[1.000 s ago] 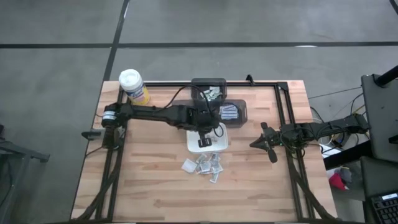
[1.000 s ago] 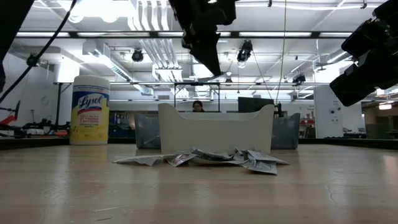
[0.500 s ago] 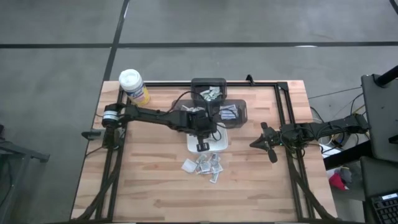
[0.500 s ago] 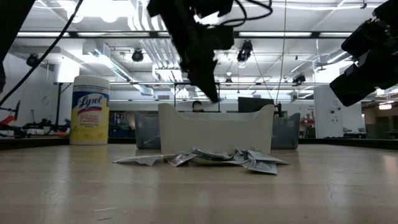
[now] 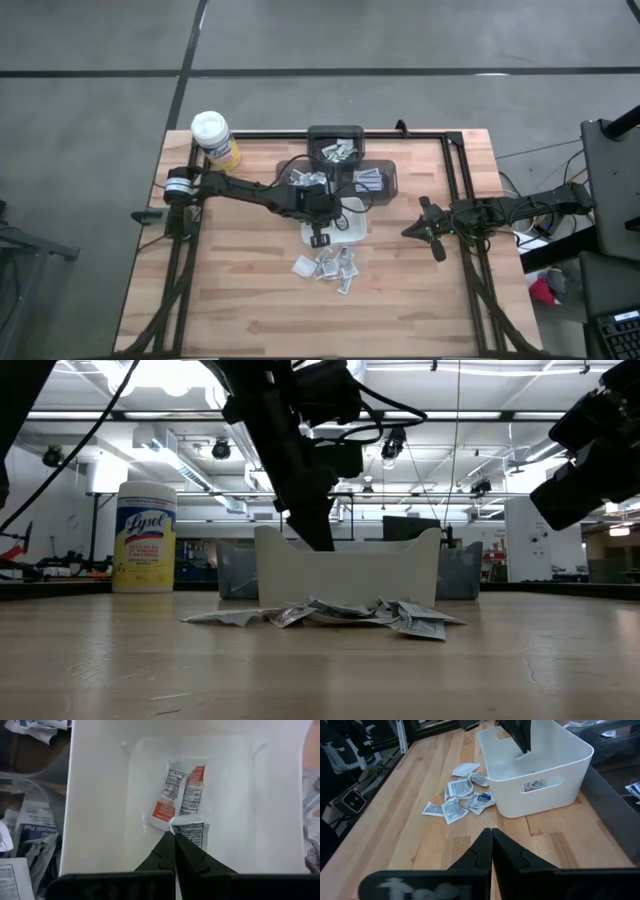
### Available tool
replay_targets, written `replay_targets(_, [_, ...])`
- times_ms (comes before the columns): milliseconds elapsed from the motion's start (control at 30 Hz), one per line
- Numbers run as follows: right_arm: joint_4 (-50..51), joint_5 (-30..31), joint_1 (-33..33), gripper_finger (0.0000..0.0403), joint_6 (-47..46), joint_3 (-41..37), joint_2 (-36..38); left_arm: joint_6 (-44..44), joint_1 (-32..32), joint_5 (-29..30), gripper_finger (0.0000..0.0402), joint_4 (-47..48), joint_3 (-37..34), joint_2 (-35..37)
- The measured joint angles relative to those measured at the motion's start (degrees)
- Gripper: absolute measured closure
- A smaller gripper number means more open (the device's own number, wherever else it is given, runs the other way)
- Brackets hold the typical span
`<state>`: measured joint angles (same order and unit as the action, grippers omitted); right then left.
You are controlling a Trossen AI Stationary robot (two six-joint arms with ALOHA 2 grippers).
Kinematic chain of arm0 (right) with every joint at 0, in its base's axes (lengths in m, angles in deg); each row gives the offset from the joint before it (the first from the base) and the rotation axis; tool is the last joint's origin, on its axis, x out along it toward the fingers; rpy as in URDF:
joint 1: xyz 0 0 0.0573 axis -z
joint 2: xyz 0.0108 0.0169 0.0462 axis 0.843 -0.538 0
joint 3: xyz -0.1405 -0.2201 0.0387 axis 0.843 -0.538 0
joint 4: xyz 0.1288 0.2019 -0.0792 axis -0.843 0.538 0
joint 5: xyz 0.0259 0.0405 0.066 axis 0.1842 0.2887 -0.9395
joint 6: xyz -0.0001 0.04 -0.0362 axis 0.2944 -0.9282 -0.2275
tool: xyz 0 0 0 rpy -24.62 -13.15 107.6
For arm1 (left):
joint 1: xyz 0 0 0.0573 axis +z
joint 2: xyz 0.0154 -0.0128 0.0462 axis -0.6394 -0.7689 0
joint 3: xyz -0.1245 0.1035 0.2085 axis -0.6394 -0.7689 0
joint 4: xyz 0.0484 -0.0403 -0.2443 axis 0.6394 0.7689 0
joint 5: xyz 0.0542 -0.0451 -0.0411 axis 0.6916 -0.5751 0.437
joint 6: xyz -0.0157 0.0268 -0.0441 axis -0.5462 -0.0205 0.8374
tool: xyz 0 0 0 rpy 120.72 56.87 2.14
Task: Pick & Place First Aid Supplies
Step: Put the ointment pack into the white bin
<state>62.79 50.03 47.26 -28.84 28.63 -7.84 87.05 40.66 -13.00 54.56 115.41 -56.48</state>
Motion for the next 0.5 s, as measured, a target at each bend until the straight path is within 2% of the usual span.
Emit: replay_targets(500, [-0.41, 0.0, 0.0, 0.0394, 0.0, 0.0, 0.02, 0.24, 1.01, -1.49, 0.0402, -5.4, -3.14, 0.02])
